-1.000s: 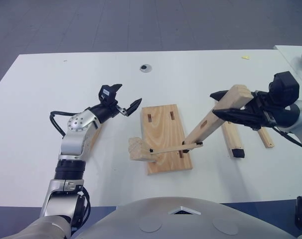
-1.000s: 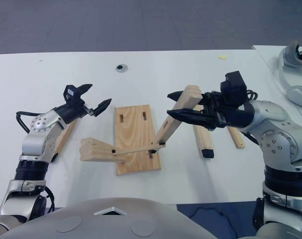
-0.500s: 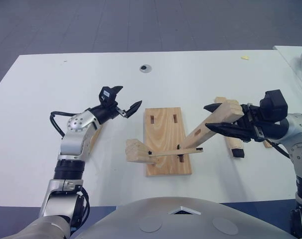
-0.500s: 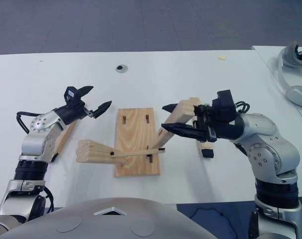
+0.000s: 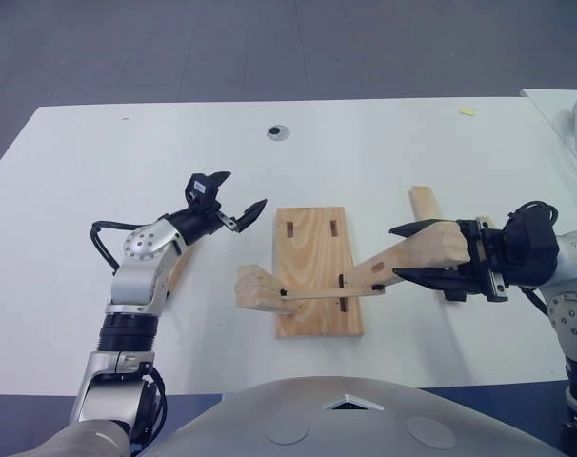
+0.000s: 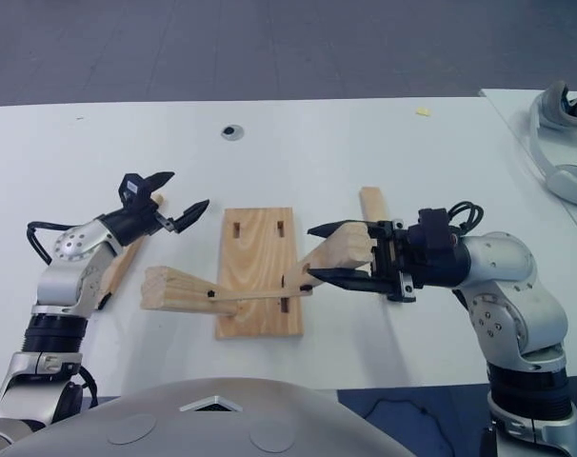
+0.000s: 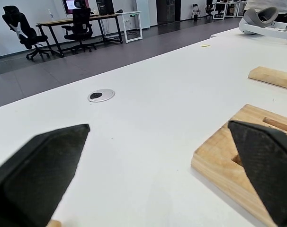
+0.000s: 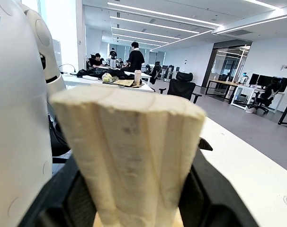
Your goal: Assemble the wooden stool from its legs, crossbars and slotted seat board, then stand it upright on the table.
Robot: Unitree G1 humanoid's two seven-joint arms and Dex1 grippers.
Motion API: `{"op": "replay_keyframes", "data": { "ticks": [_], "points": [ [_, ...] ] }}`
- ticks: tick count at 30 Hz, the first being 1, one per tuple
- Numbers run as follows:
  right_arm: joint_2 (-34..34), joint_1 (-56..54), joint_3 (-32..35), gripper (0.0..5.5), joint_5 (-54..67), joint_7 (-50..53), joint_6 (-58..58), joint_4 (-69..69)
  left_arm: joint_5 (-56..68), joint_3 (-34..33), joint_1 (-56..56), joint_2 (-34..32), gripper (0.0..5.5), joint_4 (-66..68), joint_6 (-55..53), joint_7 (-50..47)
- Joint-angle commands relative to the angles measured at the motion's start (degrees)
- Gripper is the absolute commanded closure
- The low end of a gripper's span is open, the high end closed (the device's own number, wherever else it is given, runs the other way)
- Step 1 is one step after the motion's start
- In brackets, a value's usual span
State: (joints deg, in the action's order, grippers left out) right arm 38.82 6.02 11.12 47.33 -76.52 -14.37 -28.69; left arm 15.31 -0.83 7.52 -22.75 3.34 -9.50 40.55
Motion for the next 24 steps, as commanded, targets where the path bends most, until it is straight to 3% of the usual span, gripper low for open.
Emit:
{"op": "replay_keyframes", "data": {
  "ticks": [1,6,16,24],
  "points": [
    [-0.42,4.68,0.51,3.43,-3.71,-0.73,4.17,1.29,0.01,-0.46,-1.11,-0.67,0.10,-0.77,0.31,0.09],
    [0.53,0.57,1.60,3.43,-3.85,0.56,6.52,6.60,0.02,-0.51,-2.21,-0.45,0.10,-1.21,0.36,-0.18],
    [5.08,8.66,6.48,3.43,0.62,-3.84,4.54,1.25,0.06,-1.86,-6.52,0.32,0.10,-3.49,0.89,-2.11],
    [4.71,8.77,6.01,3.43,-0.92,-5.23,6.86,2.08,0.25,-2.23,-7.44,0.68,0.10,-3.83,1.17,-2.32]
  ]
}}
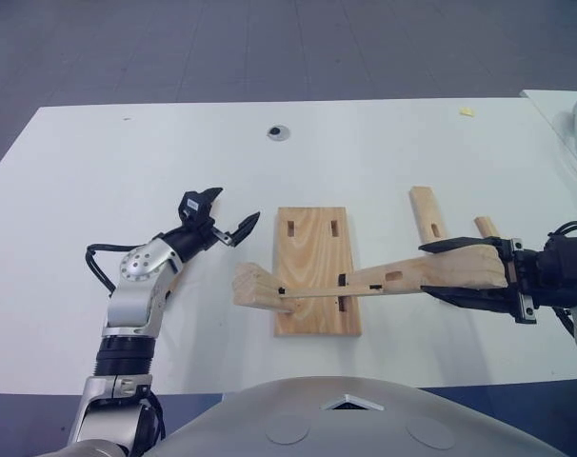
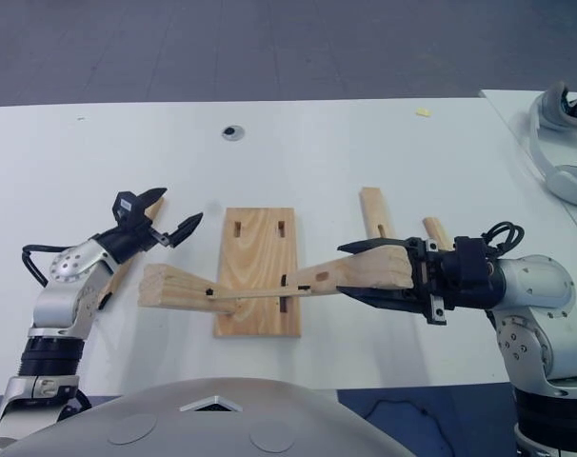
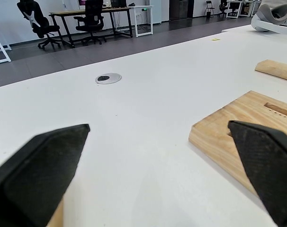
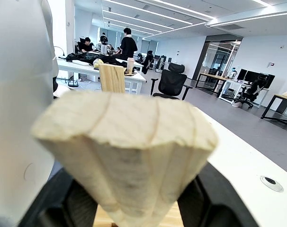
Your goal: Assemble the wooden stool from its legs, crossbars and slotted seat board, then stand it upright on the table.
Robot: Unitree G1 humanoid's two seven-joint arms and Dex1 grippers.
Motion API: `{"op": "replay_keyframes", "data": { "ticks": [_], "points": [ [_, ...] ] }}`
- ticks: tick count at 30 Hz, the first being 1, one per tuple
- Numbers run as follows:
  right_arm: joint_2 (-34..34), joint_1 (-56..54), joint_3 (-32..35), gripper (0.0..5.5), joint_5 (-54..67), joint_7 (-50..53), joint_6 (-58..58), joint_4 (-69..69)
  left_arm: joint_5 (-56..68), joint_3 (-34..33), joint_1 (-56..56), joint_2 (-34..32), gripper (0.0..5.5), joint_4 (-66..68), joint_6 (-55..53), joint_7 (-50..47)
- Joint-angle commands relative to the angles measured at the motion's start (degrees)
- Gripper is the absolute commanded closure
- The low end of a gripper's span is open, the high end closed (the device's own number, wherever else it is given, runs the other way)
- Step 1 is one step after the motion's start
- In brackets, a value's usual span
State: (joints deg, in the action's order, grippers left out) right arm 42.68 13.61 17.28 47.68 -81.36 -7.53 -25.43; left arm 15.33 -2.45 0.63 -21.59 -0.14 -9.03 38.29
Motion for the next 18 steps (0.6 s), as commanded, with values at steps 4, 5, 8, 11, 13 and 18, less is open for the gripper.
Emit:
{"op": "replay_keyframes", "data": {
  "ticks": [4,5,8,11,13,18],
  "points": [
    [1.43,5.33,0.16,3.43,0.79,-1.51,-1.08,-5.77,0.19,-1.26,-1.53,-0.82,0.10,-0.45,1.12,-0.18],
    [1.70,6.46,0.47,3.43,1.39,-1.80,-1.49,-6.77,0.13,-1.36,-1.96,-0.78,0.10,-0.67,1.16,-0.28],
    [2.07,8.13,1.28,3.43,2.84,-1.57,-2.13,-8.69,-0.25,-1.44,-3.28,-0.54,0.10,-0.64,1.64,-0.62],
    [2.04,7.41,1.39,3.43,3.05,-0.98,-2.12,-8.33,-0.66,-0.80,-4.39,0.12,0.10,-0.97,2.02,-1.17],
    [1.50,7.88,1.00,3.43,2.88,-0.28,-1.89,-8.93,-0.53,-0.62,-4.24,0.19,0.10,-1.10,1.99,-1.26],
    [-0.13,10.28,-0.30,3.43,0.31,1.99,-0.28,-10.82,-0.18,-0.74,-3.89,-0.49,0.10,-1.28,1.52,-0.88]
  ]
}}
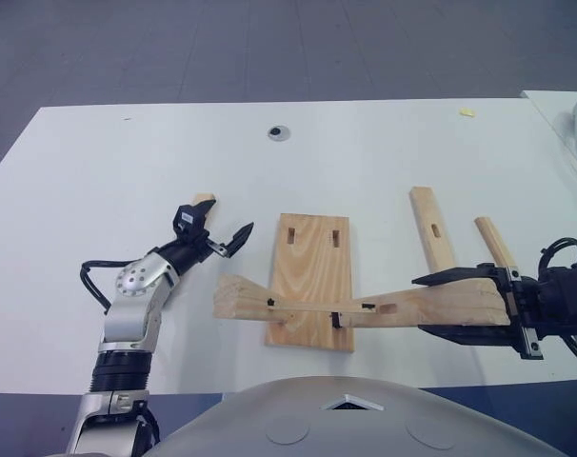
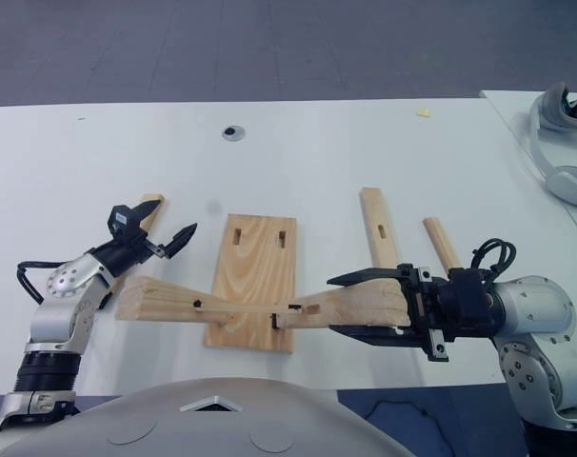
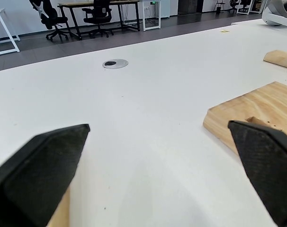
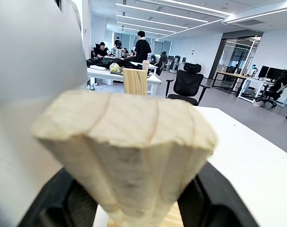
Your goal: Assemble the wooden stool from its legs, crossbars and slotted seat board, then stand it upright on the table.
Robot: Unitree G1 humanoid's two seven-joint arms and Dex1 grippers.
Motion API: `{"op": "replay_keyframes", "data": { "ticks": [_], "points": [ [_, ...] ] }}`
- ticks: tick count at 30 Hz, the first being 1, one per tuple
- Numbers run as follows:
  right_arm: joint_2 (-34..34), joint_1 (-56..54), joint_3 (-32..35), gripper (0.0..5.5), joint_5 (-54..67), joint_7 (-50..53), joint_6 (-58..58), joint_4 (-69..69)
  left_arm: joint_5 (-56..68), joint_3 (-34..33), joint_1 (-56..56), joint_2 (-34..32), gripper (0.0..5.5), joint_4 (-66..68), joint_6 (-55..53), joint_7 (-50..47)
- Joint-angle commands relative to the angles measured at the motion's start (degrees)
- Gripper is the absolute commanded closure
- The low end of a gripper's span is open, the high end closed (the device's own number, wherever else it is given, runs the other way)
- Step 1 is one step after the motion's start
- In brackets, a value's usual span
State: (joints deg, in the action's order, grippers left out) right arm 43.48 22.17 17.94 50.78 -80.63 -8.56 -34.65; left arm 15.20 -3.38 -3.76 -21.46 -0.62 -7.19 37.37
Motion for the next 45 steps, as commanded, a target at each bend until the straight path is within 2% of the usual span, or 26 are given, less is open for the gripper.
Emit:
{"op": "replay_keyframes", "data": {
  "ticks": [1,9,15,19,26,36,45],
  "points": [
    [-1.37,2.57,-1.37,3.43,-3.66,2.13,1.07,-2.38,-0.05,0.21,0.50,-0.74,0.10,-0.91,-0.43,0.13],
    [-0.89,4.77,-2.00,3.43,-6.62,8.86,0.49,-5.87,-0.06,0.04,-0.78,-0.88,0.10,-1.75,-0.72,-0.13],
    [0.68,-2.37,-1.26,3.43,-6.85,20.45,-5.53,-5.59,-0.24,0.08,-3.57,-0.06,0.10,-3.17,-0.57,-1.35],
    [1.17,-3.16,-1.63,3.43,-5.68,23.16,-8.00,-7.74,-0.13,0.06,-4.24,-0.01,0.10,-3.45,-0.60,-1.66],
    [3.60,-3.38,-1.19,3.43,-1.86,17.67,-9.51,-5.33,-0.16,0.91,-4.90,0.88,0.10,-3.90,-0.34,-2.53],
    [4.05,-17.35,-5.74,3.43,-4.07,14.93,-9.93,4.17,-0.22,1.87,-7.05,3.04,0.10,-4.82,-0.10,-3.96],
    [3.69,-14.51,-4.62,3.43,-1.72,14.34,-11.80,1.50,-0.30,1.68,-7.49,2.81,0.10,-4.11,0.13,-4.11]
  ]
}}
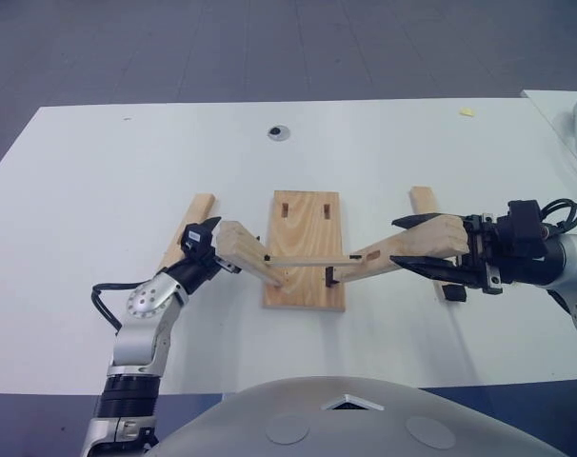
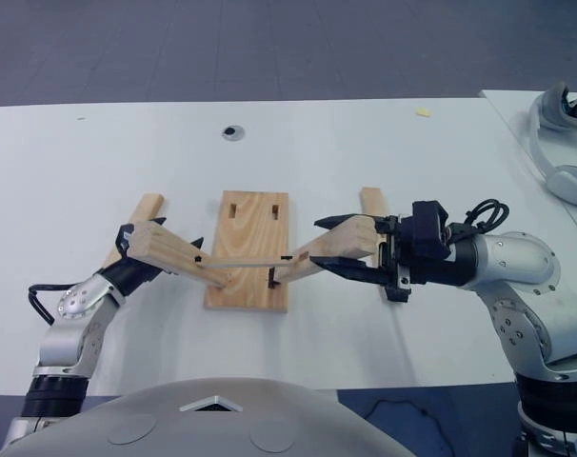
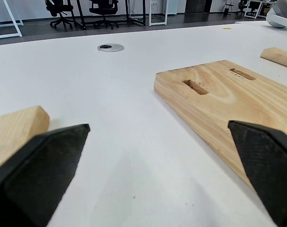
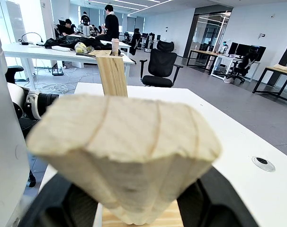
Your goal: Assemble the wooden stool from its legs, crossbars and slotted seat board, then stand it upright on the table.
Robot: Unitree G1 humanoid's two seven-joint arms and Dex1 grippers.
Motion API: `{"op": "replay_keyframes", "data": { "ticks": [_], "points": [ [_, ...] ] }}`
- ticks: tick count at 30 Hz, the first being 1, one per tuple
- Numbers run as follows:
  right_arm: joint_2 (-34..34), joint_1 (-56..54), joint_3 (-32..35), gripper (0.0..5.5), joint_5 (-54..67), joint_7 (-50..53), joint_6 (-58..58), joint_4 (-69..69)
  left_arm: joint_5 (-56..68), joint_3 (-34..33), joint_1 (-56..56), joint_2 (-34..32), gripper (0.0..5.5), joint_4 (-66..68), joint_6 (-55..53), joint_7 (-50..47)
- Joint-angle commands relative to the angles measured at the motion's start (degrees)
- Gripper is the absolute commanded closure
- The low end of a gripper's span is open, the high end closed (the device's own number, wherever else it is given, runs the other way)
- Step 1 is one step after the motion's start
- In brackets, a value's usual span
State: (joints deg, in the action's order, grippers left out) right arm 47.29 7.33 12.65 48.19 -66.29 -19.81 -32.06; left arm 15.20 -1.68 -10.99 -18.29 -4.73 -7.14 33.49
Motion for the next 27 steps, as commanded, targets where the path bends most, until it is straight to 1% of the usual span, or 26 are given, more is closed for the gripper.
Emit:
{"op": "replay_keyframes", "data": {
  "ticks": [1,10,16,27],
  "points": [
    [-0.28,0.42,0.60,3.43,0.98,0.13,-0.63,-1.31,-0.33,0.03,-0.20,-0.36,0.10,0.06,0.06,-0.22],
    [-2.09,1.12,-0.81,3.43,-0.27,1.74,0.14,-1.88,-0.30,0.29,1.05,-0.85,0.10,0.67,-0.35,0.50],
    [-2.25,1.73,-0.66,3.43,-0.74,1.03,0.55,-1.49,-0.32,0.23,0.58,-0.81,0.10,0.49,-0.19,0.55],
    [-2.08,-4.37,-4.55,3.43,-4.29,-4.01,2.73,4.37,-0.46,1.46,-0.27,0.18,0.10,0.23,0.26,0.06]
  ]
}}
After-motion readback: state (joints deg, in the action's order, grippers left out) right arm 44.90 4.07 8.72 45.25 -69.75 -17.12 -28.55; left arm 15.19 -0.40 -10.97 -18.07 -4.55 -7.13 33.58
